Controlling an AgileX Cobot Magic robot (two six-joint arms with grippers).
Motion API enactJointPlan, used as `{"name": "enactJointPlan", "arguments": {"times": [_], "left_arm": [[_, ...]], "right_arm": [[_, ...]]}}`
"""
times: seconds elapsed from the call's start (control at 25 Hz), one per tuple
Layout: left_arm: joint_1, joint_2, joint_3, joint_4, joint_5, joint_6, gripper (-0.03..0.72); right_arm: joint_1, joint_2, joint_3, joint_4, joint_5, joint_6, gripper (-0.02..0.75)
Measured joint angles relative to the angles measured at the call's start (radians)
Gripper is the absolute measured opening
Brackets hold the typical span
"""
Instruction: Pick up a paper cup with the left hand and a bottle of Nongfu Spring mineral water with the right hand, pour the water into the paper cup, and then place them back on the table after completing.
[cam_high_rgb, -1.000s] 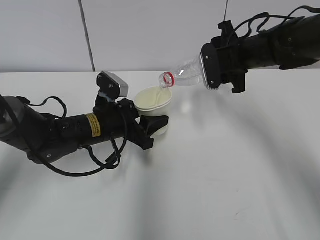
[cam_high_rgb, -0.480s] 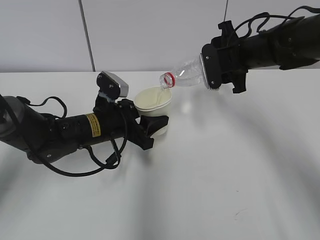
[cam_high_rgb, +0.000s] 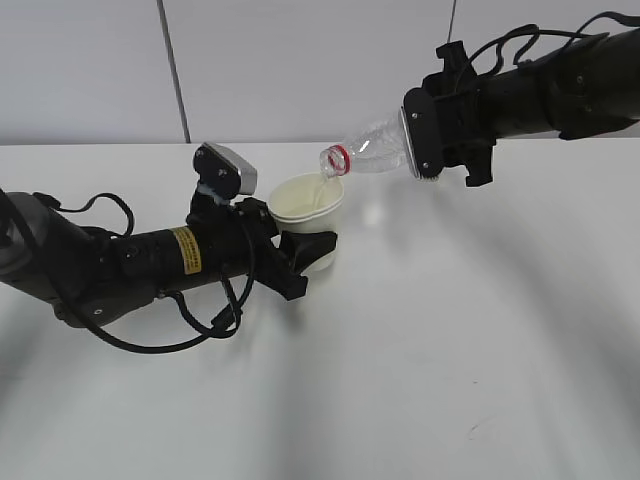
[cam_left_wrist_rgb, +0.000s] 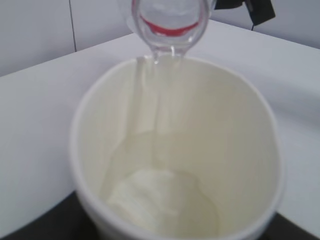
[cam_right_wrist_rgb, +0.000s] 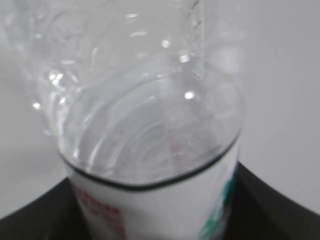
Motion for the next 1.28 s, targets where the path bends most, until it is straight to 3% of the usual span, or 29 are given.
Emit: {"name": "enactJointPlan", "arguments": {"times": [1.28], "left_arm": [[0.000,0.000,0.000,0.000,0.005,0.000,0.378]], "right_arm": [[0.000,0.000,-0.017,0.000,0.000,0.002,0.449]]}}
